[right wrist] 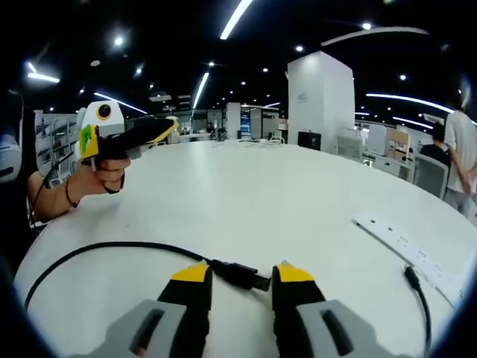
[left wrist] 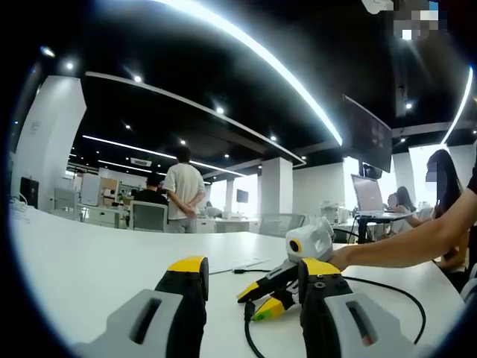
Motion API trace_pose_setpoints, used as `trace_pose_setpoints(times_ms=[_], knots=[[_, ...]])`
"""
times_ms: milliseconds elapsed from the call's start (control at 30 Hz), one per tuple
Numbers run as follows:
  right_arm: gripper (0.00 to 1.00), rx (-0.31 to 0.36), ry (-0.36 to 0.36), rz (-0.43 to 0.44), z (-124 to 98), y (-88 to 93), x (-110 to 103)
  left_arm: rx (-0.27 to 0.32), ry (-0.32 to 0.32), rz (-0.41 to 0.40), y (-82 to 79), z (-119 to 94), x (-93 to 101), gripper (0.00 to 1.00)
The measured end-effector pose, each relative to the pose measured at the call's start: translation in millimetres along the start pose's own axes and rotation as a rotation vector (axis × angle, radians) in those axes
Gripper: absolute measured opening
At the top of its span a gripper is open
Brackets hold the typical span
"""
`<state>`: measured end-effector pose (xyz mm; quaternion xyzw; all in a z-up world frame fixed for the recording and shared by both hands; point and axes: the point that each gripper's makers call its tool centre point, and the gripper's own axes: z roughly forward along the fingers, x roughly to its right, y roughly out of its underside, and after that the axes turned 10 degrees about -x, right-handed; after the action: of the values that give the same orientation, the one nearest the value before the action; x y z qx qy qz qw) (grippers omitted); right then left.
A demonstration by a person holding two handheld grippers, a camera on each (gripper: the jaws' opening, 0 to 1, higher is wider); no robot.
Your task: Find the charging cable on the desk, coil it up and secure with Velcro.
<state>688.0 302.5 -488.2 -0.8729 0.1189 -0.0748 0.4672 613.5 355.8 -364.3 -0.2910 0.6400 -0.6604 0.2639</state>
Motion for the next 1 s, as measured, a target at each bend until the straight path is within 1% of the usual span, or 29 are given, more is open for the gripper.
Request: trace_pose_setpoints(times_ms=[267, 400, 567, 700, 767, 1000], knots=[[0.34, -0.004, -0.009, 0.011, 2, 1.5, 2, 0.0, 0.0, -0.004, 0.2, -1, 0.4, 0.49], [0.32, -0.006, -0.011, 0.001, 3, 1.3, 2, -0.003, 0.0, -0.003, 0.8, -1, 0.6, 0.49], [0.32, -0.007, -0.009, -0.007, 3, 1.0, 1, -0.003, -0.001, -0.003, 0.9, -1, 0.1, 0.49], [0.31, -0.012, -0.007, -0.01, 2, 1.2, -1, 0.0, -0.002, -0.003, 0.2, -2, 0.0, 0.49], [0.28, -0.015, -0.011, -0.016, 1, 0.9, -3, -0.002, -0.003, -0.002, 0.5, -2, 0.0, 0.49], [0.28, -0.017, -0.004, -0.018, -3, 1.1, -8, 0.0, -0.003, -0.003, 0.0, -2, 0.0, 0.49]])
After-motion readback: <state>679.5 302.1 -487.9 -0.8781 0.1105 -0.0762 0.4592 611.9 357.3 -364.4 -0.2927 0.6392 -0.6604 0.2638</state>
